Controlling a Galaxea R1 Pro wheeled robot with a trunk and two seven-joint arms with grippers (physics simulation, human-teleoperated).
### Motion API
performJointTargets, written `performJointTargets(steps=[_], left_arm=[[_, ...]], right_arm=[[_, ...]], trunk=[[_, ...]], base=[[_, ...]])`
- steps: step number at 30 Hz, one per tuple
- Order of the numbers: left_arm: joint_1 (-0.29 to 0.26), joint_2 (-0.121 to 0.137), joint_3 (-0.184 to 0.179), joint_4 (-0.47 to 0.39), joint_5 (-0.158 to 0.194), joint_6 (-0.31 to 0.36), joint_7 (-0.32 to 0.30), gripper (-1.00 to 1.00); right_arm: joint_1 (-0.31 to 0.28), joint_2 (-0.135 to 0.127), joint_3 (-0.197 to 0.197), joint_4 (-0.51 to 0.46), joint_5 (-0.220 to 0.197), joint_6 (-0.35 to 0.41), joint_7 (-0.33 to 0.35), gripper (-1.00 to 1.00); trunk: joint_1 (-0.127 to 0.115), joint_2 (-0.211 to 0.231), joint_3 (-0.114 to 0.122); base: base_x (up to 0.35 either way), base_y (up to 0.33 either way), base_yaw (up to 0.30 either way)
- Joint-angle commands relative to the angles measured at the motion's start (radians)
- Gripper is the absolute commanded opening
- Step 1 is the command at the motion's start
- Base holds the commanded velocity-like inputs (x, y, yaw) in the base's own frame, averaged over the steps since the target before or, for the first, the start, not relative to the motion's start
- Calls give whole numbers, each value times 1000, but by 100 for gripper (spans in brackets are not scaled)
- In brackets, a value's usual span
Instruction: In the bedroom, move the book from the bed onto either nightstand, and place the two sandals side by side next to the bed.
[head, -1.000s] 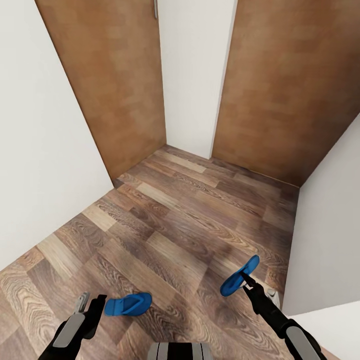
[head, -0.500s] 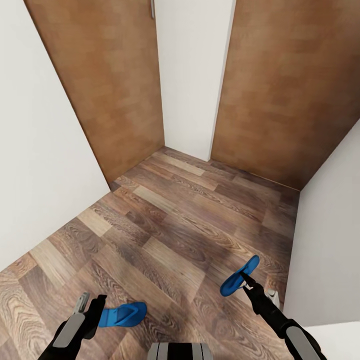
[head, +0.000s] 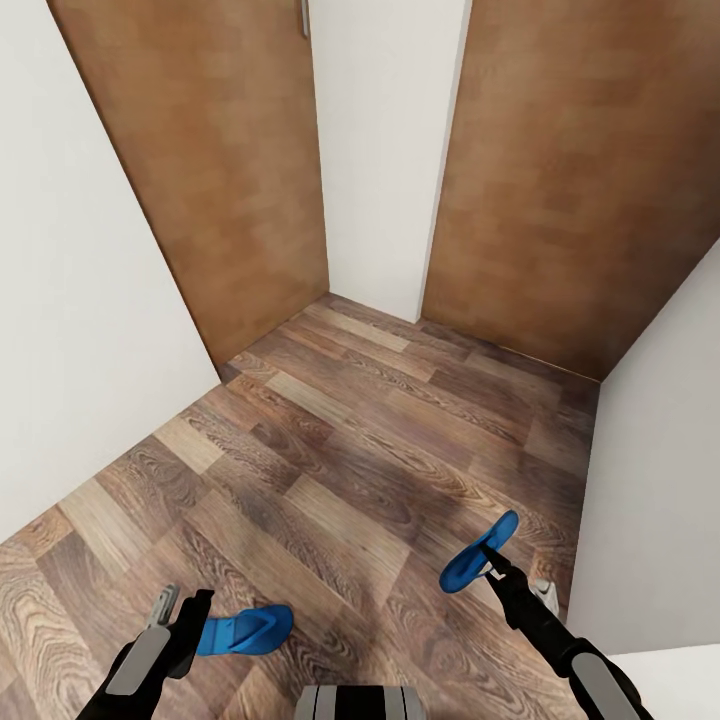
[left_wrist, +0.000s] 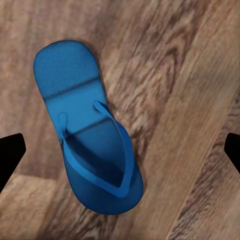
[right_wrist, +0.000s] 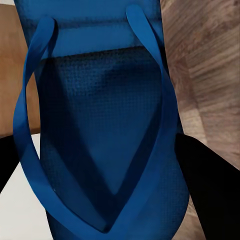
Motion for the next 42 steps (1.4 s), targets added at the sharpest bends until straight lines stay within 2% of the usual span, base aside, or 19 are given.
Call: performJointTargets(steps=[1,10,42], left_arm=[[0,0,2,-2,7,5,5,100],[0,0,2,-2,7,5,5,100],[0,-2,6,-2,8,5,17,100]], right_arm=[[0,0,-2,0,-9,9,1,-100],[0,3,-2,-1,-8,8,2,-100],[0,2,-2,-1,-4,9,4,-100]], trunk=[[0,0,-1],[0,0,-1],[0,0,-1]], base=[[5,-62,0],[13,-154,0],[25,-18,0]])
